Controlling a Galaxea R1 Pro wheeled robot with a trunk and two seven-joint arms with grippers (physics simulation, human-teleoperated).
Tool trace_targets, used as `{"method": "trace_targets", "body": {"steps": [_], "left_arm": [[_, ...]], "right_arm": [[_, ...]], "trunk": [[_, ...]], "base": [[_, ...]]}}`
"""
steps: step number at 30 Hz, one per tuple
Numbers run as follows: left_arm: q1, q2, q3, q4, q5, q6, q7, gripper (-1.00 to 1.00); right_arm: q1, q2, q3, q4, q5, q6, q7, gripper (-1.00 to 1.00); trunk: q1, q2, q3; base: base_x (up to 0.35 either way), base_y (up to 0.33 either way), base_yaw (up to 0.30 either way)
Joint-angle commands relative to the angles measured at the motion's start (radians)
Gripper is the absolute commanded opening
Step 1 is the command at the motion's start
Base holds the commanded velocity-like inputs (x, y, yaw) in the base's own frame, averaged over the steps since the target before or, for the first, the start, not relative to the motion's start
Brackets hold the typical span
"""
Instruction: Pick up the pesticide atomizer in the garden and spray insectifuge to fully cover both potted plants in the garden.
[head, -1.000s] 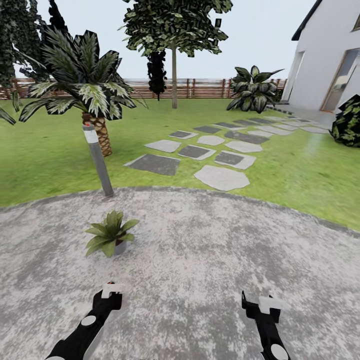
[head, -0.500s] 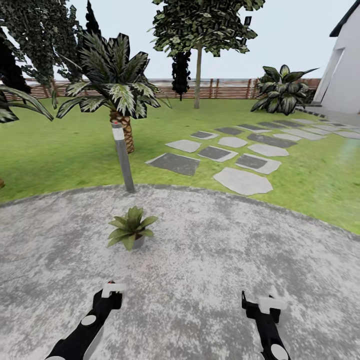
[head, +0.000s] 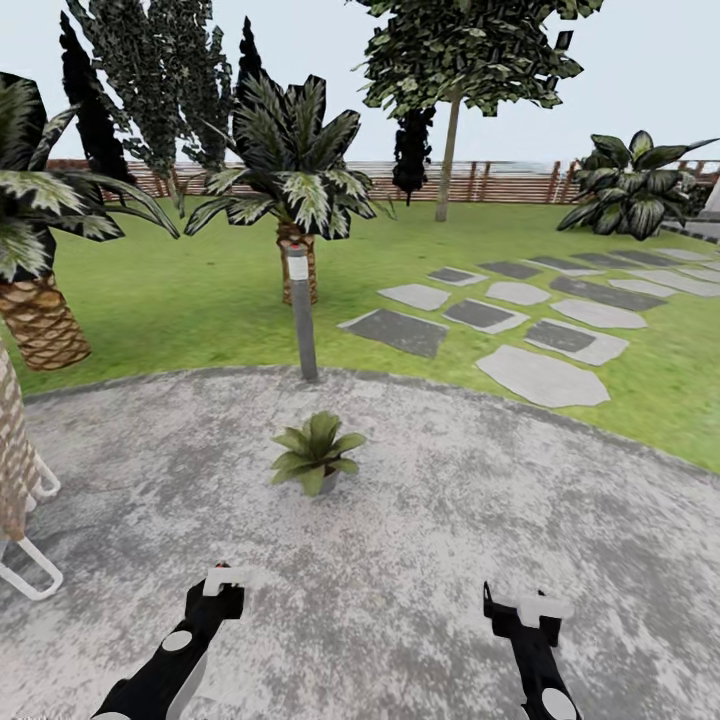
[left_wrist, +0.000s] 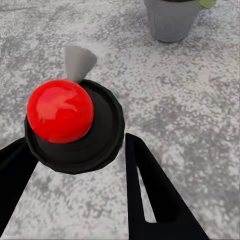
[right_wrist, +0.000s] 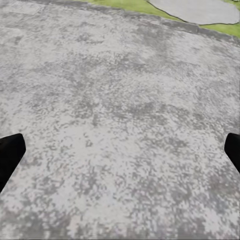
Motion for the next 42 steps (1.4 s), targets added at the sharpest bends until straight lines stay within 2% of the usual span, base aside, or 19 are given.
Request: {"method": "trace_targets", "body": {"steps": [1, 8, 23, 31, 42], "left_arm": [[-0.001, 0.0, 0.0, 0.002, -0.003, -0.004, 0.002, -1.0], [-0.001, 0.0, -0.003, 0.002, -0.004, -0.004, 0.002, -1.0], [-0.001, -0.001, -0.003, 0.001, -0.005, -0.004, 0.002, -1.0], [-0.001, -0.002, -0.005, 0.0, -0.004, -0.004, 0.002, -1.0], [-0.001, -0.001, -0.005, -0.006, -0.01, -0.004, 0.001, -1.0]], "right_arm": [[0.0, 0.0, 0.0, 0.0, 0.001, -0.002, -0.003, 1.0], [0.0, 0.0, 0.0, 0.0, 0.0, -0.002, -0.003, 1.0], [0.0, 0.0, 0.0, 0.0, 0.0, -0.002, -0.003, 1.0], [0.0, 0.001, 0.0, 0.023, 0.0, -0.004, -0.004, 1.0], [0.0, 0.001, 0.0, 0.027, 0.0, -0.002, -0.004, 1.0]], "trunk": [[0.0, 0.0, 0.0], [0.0, 0.0, 0.001], [0.0, 0.0, 0.001], [0.0, 0.0, 0.001], [0.0, 0.0, 0.001]], "base": [[0.152, 0.298, 0.19], [0.244, 0.231, 0.047], [0.335, 0.026, 0.001], [0.323, 0.154, 0.0], [0.033, 0.023, 0.0]]}}
